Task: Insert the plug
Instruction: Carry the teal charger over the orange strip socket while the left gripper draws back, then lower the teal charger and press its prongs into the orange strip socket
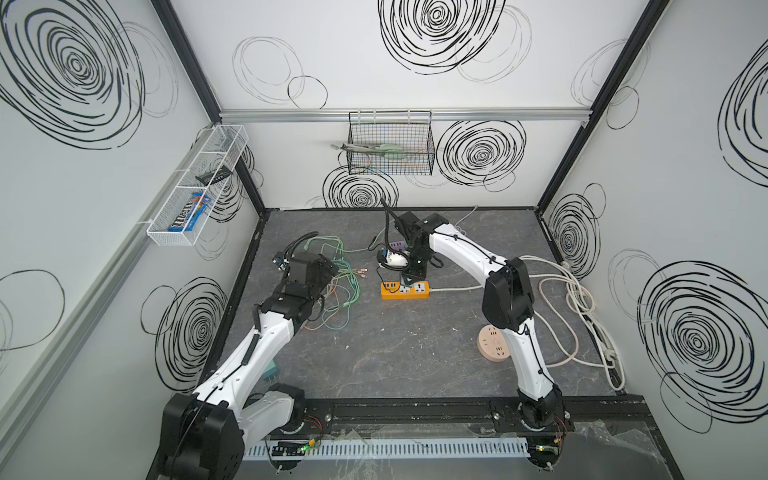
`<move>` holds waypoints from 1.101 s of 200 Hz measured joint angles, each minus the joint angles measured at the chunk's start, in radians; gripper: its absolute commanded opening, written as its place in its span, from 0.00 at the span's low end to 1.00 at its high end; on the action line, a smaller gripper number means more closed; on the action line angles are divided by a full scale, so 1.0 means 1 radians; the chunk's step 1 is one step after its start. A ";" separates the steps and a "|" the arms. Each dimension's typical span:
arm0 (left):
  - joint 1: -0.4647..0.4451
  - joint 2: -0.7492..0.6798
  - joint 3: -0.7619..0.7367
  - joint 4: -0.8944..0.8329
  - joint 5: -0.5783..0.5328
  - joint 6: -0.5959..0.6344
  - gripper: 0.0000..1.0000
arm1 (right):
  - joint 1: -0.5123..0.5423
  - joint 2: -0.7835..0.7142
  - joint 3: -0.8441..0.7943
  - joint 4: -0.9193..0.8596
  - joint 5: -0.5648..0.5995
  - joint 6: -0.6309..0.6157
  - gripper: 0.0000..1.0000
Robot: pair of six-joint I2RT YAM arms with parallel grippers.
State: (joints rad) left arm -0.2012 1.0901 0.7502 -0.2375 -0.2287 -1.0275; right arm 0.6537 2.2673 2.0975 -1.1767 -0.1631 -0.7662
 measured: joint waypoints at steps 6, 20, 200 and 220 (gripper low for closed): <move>0.002 -0.006 -0.002 0.000 -0.005 0.003 0.96 | 0.002 0.000 -0.002 0.000 0.000 -0.002 0.00; 0.006 -0.019 -0.006 0.000 -0.016 0.010 0.96 | 0.006 0.000 -0.004 -0.001 0.000 -0.005 0.00; 0.064 -0.032 -0.045 0.001 0.028 0.016 0.96 | 0.090 -0.004 -0.069 0.023 0.149 -0.044 0.00; 0.067 -0.032 -0.057 0.004 0.039 0.021 0.96 | 0.100 0.013 -0.059 0.026 0.168 -0.053 0.00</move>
State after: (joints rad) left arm -0.1345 1.0584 0.6930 -0.2337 -0.1902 -1.0065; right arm 0.7540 2.2803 2.0388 -1.1503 0.0051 -0.8192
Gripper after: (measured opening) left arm 0.962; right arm 0.299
